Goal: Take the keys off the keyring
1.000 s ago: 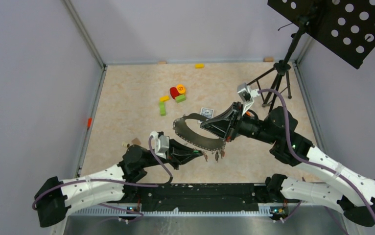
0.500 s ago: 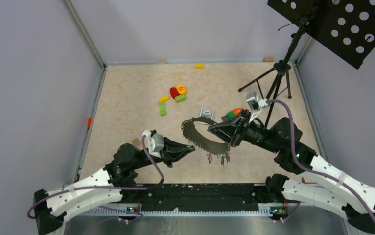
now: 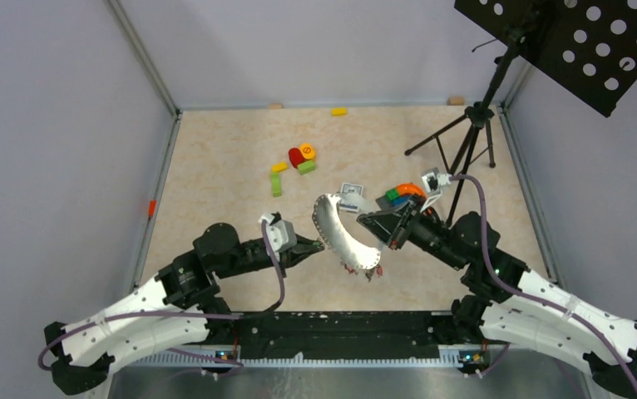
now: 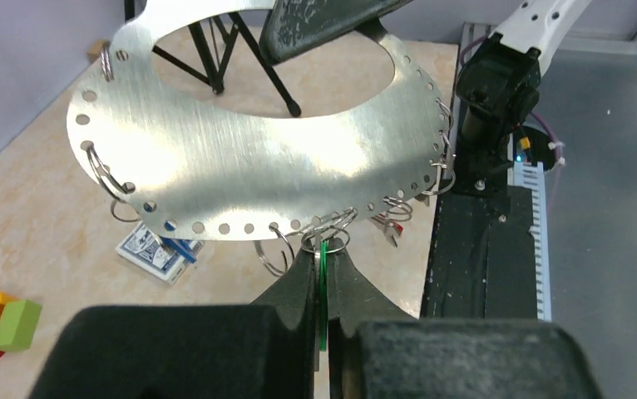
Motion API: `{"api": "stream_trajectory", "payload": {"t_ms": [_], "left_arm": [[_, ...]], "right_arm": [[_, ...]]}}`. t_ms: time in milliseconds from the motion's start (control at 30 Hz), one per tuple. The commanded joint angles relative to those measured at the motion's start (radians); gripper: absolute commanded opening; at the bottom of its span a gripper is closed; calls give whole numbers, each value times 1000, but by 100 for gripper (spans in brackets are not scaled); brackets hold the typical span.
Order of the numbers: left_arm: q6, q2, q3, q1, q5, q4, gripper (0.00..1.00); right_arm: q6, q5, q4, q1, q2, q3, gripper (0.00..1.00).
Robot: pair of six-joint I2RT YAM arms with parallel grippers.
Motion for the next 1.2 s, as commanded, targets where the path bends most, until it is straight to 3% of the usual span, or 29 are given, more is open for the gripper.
{"api": "stream_trajectory", "payload": {"t_ms": [0,167,300,500,833,967,1167], "left_arm": [[183,83,195,-1,48,-186,0],[324,224,402,-1,101,-403,0],[408,284,499,-2,141,-460,0],[535,367,584,-2,157,-530,0],[787,429,664,-4,6,-534,0],[936,426,648,-5,-16,-518,0],[1166,390,567,-4,-52,-440,0]], "right_arm": [[-4,78,-8,5,-63,-74,12],[-11,129,-19,5,-144,-162,31],[-34,175,-76,5,-192,-182,38],[-137,173,-136,5,-252,-181,38],[-431,-89,53,4,-348,-198,31],[-544,-178,110,5,-324,-183,31],[-715,-233,64,5,-216,-110,31]]}}
